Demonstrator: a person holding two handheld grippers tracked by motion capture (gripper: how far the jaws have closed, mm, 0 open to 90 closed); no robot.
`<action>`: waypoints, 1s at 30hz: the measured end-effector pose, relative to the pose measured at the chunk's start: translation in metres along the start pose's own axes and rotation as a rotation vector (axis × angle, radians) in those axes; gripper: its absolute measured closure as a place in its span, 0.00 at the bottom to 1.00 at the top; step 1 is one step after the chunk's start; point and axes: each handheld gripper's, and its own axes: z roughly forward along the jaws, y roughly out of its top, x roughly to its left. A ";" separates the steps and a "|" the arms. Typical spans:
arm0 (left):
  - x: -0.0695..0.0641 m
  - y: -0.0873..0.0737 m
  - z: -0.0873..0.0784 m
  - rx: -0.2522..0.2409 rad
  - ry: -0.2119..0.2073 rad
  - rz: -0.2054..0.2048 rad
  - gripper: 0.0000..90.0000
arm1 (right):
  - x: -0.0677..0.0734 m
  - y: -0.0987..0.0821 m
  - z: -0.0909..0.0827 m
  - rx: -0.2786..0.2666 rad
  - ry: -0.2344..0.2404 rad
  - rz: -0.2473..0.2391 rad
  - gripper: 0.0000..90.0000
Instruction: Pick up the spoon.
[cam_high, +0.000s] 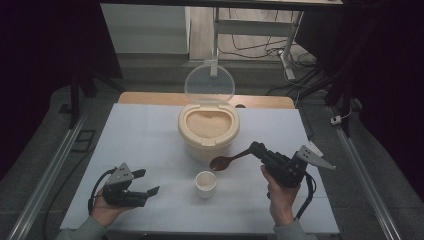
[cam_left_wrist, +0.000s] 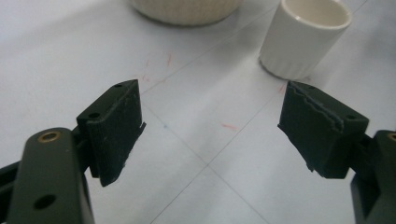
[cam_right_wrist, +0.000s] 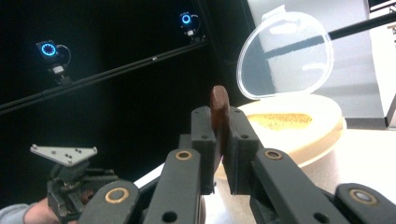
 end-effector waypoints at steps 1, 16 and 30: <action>0.001 -0.001 0.002 0.005 -0.001 -0.006 0.23 | 0.000 0.002 -0.001 -0.004 -0.003 -0.004 0.92; 0.009 -0.005 0.000 0.013 0.008 -0.032 0.21 | 0.002 0.037 -0.004 -0.089 -0.021 -0.030 0.92; 0.009 -0.006 0.000 0.024 0.006 -0.035 0.17 | -0.018 0.072 0.035 -0.087 -0.106 -0.035 0.93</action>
